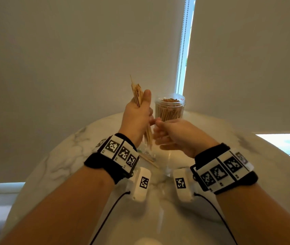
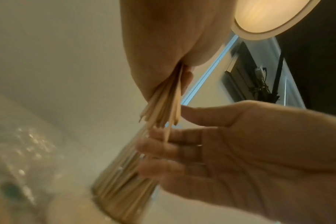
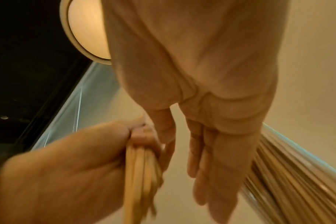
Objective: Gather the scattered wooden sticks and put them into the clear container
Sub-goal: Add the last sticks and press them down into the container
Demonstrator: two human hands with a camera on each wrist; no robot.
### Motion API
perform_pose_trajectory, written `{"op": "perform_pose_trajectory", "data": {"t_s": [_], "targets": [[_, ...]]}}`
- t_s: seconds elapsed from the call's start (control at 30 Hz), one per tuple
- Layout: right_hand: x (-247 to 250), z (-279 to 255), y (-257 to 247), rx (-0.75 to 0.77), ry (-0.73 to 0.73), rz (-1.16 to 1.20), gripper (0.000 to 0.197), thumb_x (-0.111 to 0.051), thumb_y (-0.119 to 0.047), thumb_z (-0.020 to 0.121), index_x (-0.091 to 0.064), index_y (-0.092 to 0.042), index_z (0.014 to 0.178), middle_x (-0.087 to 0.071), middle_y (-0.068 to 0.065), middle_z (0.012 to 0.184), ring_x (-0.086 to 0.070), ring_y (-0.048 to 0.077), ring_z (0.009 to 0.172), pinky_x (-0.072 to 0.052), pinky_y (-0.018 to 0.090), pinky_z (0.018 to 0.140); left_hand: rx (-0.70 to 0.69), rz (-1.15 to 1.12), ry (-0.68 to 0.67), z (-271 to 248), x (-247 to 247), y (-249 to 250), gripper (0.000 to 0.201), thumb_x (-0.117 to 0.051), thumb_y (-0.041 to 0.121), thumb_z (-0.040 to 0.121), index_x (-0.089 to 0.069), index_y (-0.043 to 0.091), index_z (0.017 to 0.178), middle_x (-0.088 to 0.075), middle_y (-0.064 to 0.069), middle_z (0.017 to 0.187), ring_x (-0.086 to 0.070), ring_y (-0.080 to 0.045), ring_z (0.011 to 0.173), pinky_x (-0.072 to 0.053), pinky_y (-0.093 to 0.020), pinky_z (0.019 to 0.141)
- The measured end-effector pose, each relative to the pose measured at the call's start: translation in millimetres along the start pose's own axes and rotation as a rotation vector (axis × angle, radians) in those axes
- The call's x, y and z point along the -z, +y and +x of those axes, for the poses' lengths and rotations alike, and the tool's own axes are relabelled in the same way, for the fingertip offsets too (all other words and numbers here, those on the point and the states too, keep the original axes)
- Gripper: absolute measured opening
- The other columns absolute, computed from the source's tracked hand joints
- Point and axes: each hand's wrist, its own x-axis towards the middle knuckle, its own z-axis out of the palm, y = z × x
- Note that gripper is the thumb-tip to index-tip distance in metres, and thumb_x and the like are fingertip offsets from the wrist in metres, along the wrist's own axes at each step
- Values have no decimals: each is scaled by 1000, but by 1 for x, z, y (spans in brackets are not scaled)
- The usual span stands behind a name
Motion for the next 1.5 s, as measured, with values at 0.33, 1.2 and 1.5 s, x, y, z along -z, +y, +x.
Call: {"op": "perform_pose_trajectory", "data": {"t_s": [0.33,1.2,1.5], "targets": [[10,-26,-25,497,126,-406,42,-35,-49,106,-66,-26,122,-68,-9,115,-62,9,108,-46,29,97,44,766,-409,-30,-4,11,13,-56,18,100,-68,16,103,-71,3,84,-64,-17,75,-52,-33,76],[-51,32,12,55,-219,-1520,28,-60,-21,96,-55,-6,73,-52,2,64,-53,18,63,-48,29,69,568,602,-13,-5,64,-30,6,-57,3,95,-62,0,97,-67,-24,116,-50,-18,59,-59,-33,63],[-7,5,13,-47,-274,-1511,31,-64,-37,90,-61,-15,68,-58,-4,67,-51,13,60,-41,24,54,607,602,-5,-9,69,-28,11,-61,4,95,-59,4,85,-61,-15,97,-40,-15,50,-55,-31,59]]}}
